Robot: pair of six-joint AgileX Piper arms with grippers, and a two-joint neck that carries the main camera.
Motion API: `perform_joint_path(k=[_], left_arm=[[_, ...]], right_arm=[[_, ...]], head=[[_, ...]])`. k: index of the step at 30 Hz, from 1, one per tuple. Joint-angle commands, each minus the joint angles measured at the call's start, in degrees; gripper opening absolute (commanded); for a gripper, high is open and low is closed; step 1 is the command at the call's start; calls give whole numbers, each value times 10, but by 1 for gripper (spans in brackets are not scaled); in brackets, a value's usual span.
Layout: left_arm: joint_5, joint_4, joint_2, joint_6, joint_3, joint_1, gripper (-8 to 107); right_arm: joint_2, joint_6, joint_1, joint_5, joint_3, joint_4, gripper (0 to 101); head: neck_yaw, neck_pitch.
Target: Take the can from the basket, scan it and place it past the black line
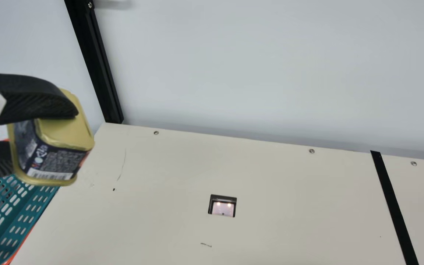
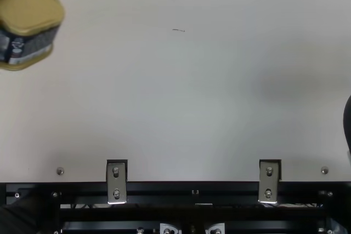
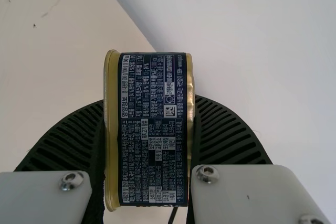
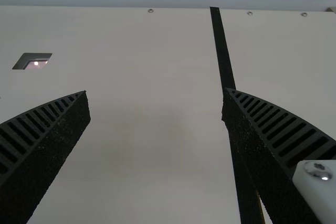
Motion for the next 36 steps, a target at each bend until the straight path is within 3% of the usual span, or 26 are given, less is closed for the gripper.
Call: perform_joint_path(k=[1,16,26,36], left_arm=[[0,-7,2,-11,-3,-2,10],[-7,-127,11,-60,-32,14,10],[-17,-223,7,-50,-33,58,10],[-16,-275,0,-24,-23,100,10]], right_arm=[[0,0,0,0,0,0,101],[0,0,0,0,0,0,101],[0,0,0,0,0,0,101],[0,0,0,0,0,0,101]], head=[[-5,-18],[-5,-18],[-5,-18],[-5,-18]])
